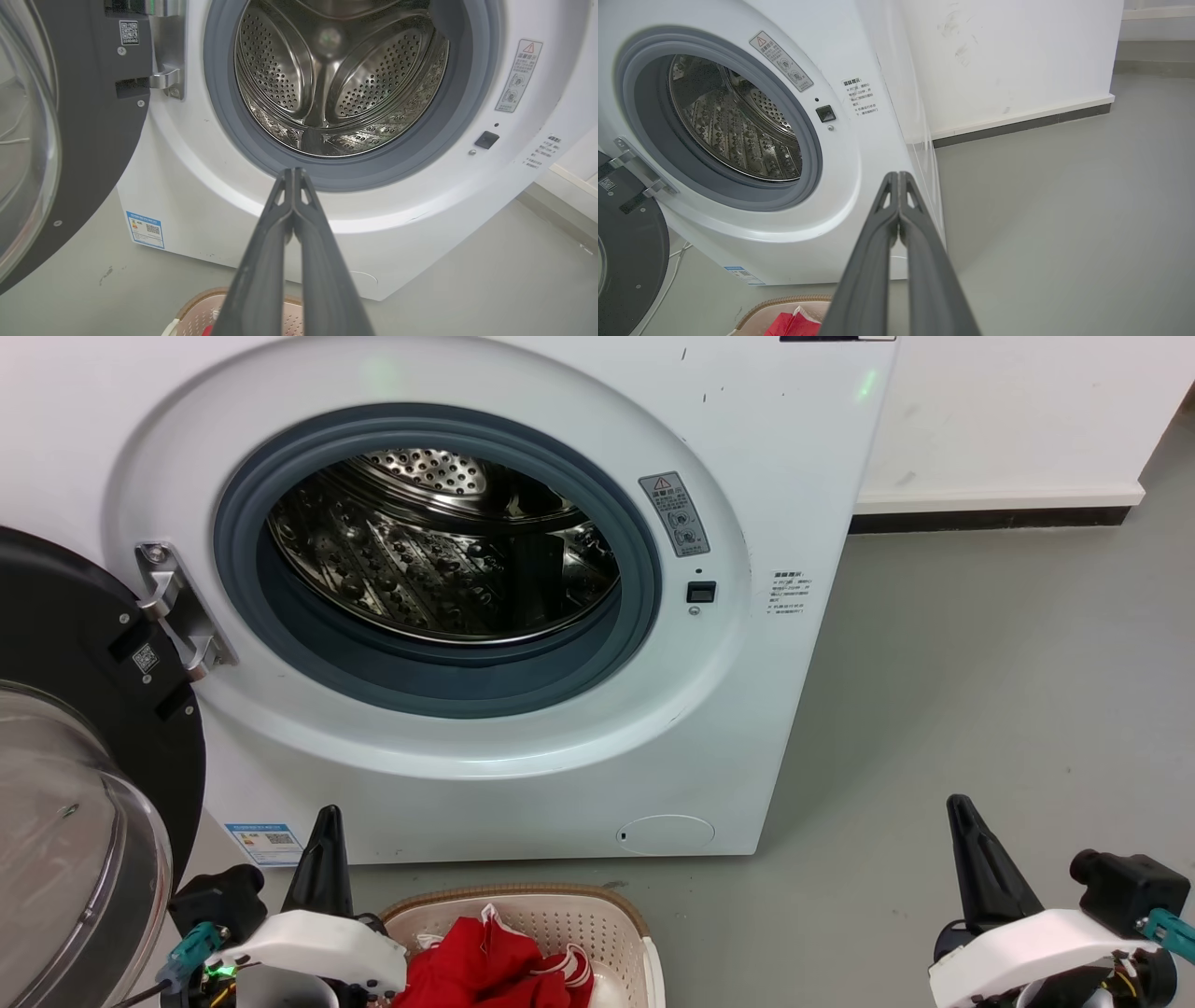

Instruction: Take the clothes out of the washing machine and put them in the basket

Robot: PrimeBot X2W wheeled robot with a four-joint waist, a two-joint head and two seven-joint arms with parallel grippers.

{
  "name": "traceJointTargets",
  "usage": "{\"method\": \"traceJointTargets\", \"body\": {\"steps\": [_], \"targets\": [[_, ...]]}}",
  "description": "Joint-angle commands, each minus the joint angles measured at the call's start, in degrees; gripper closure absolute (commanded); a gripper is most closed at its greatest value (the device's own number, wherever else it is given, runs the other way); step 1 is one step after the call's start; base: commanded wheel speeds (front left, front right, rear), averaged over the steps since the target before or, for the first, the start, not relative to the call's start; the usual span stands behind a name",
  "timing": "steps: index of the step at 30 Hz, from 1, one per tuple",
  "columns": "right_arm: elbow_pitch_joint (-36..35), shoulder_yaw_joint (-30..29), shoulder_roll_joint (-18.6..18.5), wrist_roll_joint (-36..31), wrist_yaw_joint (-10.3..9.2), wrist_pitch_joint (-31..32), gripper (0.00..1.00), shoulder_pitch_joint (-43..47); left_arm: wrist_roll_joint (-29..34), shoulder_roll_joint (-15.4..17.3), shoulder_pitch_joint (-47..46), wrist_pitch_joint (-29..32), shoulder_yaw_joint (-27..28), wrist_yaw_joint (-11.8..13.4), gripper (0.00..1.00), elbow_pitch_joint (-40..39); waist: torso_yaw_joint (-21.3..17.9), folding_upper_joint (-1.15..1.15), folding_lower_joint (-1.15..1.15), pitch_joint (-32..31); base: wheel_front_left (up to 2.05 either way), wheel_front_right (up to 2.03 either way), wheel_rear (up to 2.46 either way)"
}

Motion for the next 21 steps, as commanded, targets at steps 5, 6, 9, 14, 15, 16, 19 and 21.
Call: {"method": "traceJointTargets", "body": {"steps": [5, 6, 9, 14, 15, 16, 19, 21], "targets": [[0.1, -0.38, -0.53, 7.69, 0.0, 0.9, 1.0, -2.38, -7.22, 0.1, -1.34, 1.42, 0.4, -0.54, 1.0, -1.39, 0.13, 0.0, 0.0, 0.01, 0.0, 0.0, 0.0], [0.21, -0.42, -0.56, 8.72, 0.0, 1.03, 1.0, -2.47, -8.21, 0.08, -1.35, 1.65, 0.45, -0.59, 1.0, -1.43, 0.16, 0.0, 0.0, 0.02, 0.0, 0.0, 0.0], [0.44, -0.5, -0.6, 10.79, -0.01, 1.27, 1.0, -2.61, -10.16, 0.05, -1.37, 2.1, 0.56, -0.72, 1.0, -1.49, 0.2, 0.0, 0.0, 0.02, 0.0, 0.0, 0.0], [0.99, -0.71, -0.71, 15.66, -0.01, 1.87, 1.0, -3.0, -14.81, -0.03, -1.47, 3.23, 0.87, -1.05, 1.0, -1.59, 0.31, 0.0, 0.0, 0.03, 0.0, 0.0, 0.0], [1.09, -0.76, -0.72, 16.62, -0.01, 1.98, 1.0, -3.1, -15.7, -0.04, -1.49, 3.43, 0.93, -1.12, 1.0, -1.61, 0.33, 0.0, 0.0, 0.03, 0.0, 0.0, 0.0], [1.19, -0.8, -0.74, 17.54, -0.01, 2.12, 1.0, -3.19, -16.57, -0.05, -1.52, 3.66, 0.99, -1.19, 1.0, -1.63, 0.35, 0.0, 0.0, 0.04, 0.0, 0.0, 0.0], [1.5, -0.93, -0.79, 20.26, -0.01, 2.48, 1.0, -3.43, -19.17, -0.09, -1.59, 4.3, 1.17, -1.38, 1.0, -1.67, 0.41, 0.0, 0.0, 0.04, 0.0, 0.0, 0.0], [1.69, -1.03, -0.82, 22.03, -0.01, 2.7, 1.0, -3.57, -20.88, -0.12, -1.64, 4.71, 1.29, -1.49, 1.0, -1.69, 0.46, 0.0, 0.0, 0.05, 0.0, 0.0, 0.0]]}}
